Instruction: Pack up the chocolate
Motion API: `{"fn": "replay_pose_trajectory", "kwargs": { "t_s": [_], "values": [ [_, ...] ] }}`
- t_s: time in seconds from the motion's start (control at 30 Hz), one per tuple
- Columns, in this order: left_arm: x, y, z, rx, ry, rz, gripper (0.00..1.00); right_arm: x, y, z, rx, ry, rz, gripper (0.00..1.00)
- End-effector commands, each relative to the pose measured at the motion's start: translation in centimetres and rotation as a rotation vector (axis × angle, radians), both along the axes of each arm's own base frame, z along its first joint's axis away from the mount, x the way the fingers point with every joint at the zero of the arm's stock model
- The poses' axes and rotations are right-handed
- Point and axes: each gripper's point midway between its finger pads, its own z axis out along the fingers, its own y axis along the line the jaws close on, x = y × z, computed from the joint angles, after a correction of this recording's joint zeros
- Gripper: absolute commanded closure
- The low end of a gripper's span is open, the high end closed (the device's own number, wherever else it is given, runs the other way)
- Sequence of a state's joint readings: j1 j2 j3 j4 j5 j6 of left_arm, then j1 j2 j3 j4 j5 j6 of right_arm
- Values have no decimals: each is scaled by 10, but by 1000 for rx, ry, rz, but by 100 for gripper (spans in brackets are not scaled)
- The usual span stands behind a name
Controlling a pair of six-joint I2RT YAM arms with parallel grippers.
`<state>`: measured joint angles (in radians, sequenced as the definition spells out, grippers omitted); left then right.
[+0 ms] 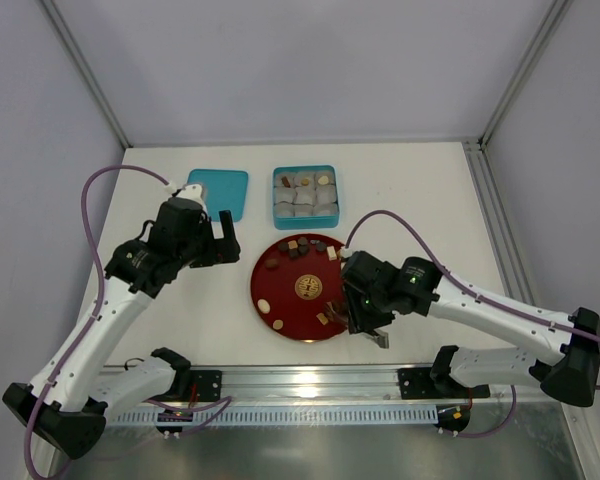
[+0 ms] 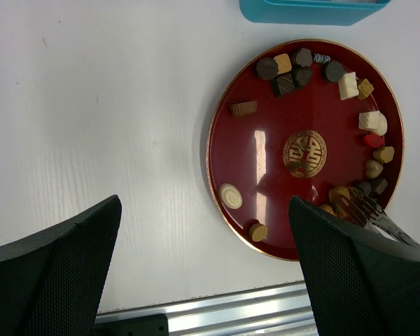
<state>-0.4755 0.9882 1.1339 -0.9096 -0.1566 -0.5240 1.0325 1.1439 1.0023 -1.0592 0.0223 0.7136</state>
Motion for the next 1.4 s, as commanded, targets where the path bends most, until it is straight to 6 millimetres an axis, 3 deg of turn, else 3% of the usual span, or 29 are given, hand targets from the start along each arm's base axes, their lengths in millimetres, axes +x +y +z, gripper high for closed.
{"fn": "replay_pose_trajectory", "kwargs": {
  "t_s": [0.0, 0.47, 0.97, 1.2, 1.37],
  "values": [
    [3, 0, 8, -24, -33, 12, 0, 5, 9, 3, 23, -20, 1, 62],
    [2, 1, 6, -18, -30, 12, 0, 18, 13, 1, -22, -55, 19, 68],
    [2, 1, 6, -16, -32, 13, 0, 46, 29, 30, -20, -149, 55, 71],
    [3, 1, 5, -12, -30, 9, 0, 77, 39, 54, 30, -206, 52, 71],
    [4, 0, 5, -12, -29, 8, 0, 112, 45, 66, 85, -232, 30, 71]
  ]
}}
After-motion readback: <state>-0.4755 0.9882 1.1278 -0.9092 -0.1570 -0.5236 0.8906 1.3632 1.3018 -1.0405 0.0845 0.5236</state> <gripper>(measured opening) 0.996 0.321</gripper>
